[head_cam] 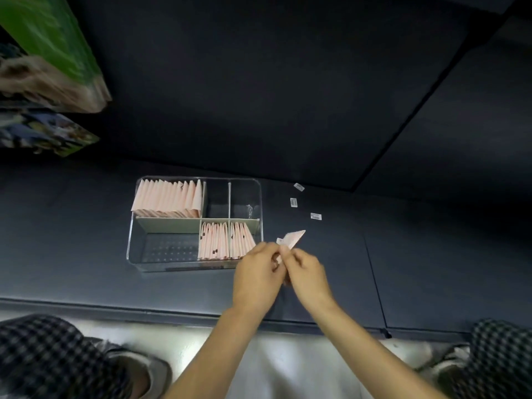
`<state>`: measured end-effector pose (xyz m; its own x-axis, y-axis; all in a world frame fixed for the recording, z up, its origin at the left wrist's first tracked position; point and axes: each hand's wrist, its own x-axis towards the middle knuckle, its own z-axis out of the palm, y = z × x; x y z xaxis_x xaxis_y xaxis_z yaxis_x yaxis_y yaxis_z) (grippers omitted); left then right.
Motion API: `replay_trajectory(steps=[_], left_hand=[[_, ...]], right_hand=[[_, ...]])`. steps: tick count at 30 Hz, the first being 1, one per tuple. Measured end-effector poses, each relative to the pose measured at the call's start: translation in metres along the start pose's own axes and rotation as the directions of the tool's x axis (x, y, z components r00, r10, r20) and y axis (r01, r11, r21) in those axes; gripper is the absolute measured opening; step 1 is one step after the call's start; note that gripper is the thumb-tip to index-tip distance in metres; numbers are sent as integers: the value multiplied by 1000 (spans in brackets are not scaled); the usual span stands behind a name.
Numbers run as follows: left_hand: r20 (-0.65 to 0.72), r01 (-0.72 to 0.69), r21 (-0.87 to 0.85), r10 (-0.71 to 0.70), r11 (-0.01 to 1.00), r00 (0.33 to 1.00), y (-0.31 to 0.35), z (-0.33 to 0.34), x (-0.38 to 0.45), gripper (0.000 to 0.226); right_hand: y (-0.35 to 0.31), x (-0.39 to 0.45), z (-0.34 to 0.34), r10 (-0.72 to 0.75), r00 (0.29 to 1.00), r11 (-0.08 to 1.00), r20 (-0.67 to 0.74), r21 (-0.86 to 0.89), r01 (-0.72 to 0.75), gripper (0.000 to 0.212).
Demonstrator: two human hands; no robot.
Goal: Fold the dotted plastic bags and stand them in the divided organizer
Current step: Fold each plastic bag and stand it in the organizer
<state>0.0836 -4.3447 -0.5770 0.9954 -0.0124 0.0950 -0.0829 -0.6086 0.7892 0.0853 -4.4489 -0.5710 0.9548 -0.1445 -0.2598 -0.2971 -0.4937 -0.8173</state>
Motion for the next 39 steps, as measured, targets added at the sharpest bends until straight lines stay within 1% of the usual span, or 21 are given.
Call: replay_trajectory(steps=[2, 3, 4, 5, 6, 7, 9, 10, 11, 12, 14, 16, 19, 21, 24, 28, 30, 33, 35, 37, 39], left_hand=[[58, -30, -69, 34, 997, 998, -8, -1, 7, 16], [59, -38, -97, 44, 995, 997, -15, -3, 11, 17], [31, -55, -83, 58, 995, 998, -23, -5, 16, 18], [-7, -82, -12, 82, 997, 997, -31, -7, 21, 21], [-18, -112, 100, 114, 989, 993, -40, -9, 27, 26], [27, -150, 233, 148, 961, 989, -47, -9, 32, 34], [238, -275, 450, 183, 849, 954, -62, -11, 42, 49], [342, -355, 504, 196, 787, 919, -69, -12, 46, 55], [418, -430, 527, 218, 733, 882, -75, -13, 50, 58], [460, -492, 534, 252, 687, 851, -80, -15, 53, 59], [485, -561, 537, 314, 630, 816, -87, -18, 58, 58], [481, -567, 538, 325, 623, 814, -92, -21, 60, 54], [496, -580, 565, 320, 587, 807, -99, -25, 63, 39], [491, -572, 568, 314, 592, 813, -101, -26, 64, 34], [484, -567, 549, 319, 614, 815, -100, -26, 62, 34], [446, -549, 534, 337, 643, 829, -99, -27, 58, 35], [434, -533, 541, 327, 651, 840, -99, -26, 56, 36], [434, -512, 555, 297, 655, 851, -103, -22, 52, 38], [424, -499, 538, 293, 679, 857, -104, -20, 49, 40], [400, -485, 507, 304, 712, 865, -102, -21, 46, 42], [334, -453, 464, 323, 761, 885, -102, -24, 41, 42]], right_hand=[[-2, 15, 4, 42, 998, 996, -44, 78, -39, 31], [-3, 22, 4, 68, 996, 990, -60, 127, -60, 27], [-4, 29, 4, 85, 994, 982, -67, 172, -72, 21], [-6, 34, 2, 89, 994, 977, -66, 198, -74, 16], [-6, 39, 0, 83, 995, 978, -60, 197, -70, 11], [-7, 44, -2, 72, 996, 984, -50, 167, -63, 8], [-6, 54, -5, 34, 999, 999, -40, 19, -34, 9], [-7, 57, -6, 10, 999, 998, -47, -69, -13, 10], [-8, 59, -6, -9, 998, 991, -58, -134, 1, 12], [-10, 60, -5, -22, 997, 987, -73, -161, 10, 14], [-13, 62, 0, -30, 995, 989, -92, -144, 16, 18], [-16, 62, 6, -25, 994, 990, -103, -140, 11, 17], [-18, 63, 13, -37, 996, 980, -87, -201, 19, 12], [-18, 62, 16, -45, 997, 960, -69, -277, 24, 11], [-22, 59, 25, -48, 997, 926, -65, -377, 21, 14], [-31, 59, 40, -70, 995, 853, -75, -522, 20, 17], [-34, 60, 48, -74, 994, 844, -85, -536, 17, 17], [-33, 63, 58, -45, 991, 875, -124, -484, -21, 17], [-27, 65, 60, -20, 992, 882, -125, -469, -41, 16], [-20, 66, 60, -24, 995, 873, -96, -487, -26, 14], [-15, 66, 59, -66, 996, 861, -67, -508, 23, 12]])
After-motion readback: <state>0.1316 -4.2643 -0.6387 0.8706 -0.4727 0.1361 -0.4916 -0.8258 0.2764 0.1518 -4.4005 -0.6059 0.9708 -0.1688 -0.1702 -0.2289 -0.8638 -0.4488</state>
